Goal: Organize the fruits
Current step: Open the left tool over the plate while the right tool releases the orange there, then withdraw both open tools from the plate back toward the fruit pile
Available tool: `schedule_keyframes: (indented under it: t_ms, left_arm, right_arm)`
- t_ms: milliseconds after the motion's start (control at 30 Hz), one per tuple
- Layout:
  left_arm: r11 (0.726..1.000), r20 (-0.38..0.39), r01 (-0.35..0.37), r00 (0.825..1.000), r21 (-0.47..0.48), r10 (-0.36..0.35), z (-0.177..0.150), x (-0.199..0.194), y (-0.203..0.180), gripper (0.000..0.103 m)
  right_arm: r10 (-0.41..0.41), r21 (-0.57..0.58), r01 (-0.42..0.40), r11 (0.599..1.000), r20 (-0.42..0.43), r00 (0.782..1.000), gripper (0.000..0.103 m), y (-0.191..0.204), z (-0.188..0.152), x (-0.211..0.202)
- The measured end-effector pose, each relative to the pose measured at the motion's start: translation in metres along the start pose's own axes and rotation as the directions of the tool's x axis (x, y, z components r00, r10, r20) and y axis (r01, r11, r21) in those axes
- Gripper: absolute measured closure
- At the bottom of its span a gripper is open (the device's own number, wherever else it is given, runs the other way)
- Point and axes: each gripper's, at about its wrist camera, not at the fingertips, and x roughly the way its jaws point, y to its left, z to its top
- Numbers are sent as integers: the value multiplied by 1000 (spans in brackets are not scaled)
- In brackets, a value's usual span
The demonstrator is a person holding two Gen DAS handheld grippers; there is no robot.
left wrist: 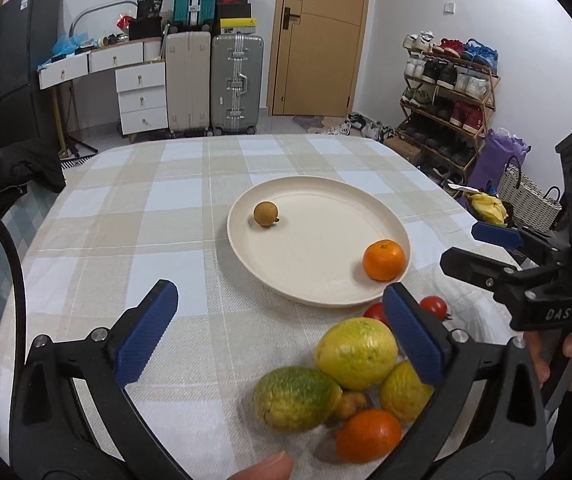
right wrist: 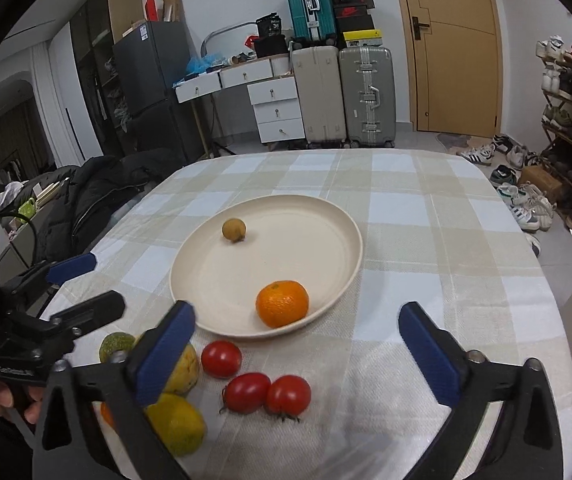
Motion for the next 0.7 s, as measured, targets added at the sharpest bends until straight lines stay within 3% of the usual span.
schedule_keyframes:
  t_ms: [300,700]
  left_arm:
    - [999,35,-30,999,20,29,-20,-48,-4,1]
    - [999,14,-30,999,20,30,-30,-62,-1,1]
  right_arm:
    - [2,15,-2,1000,-6,1000,0,-10,-18,-22]
    - [1,2,-1,1000,-29,1000,0,-13,-30,-26]
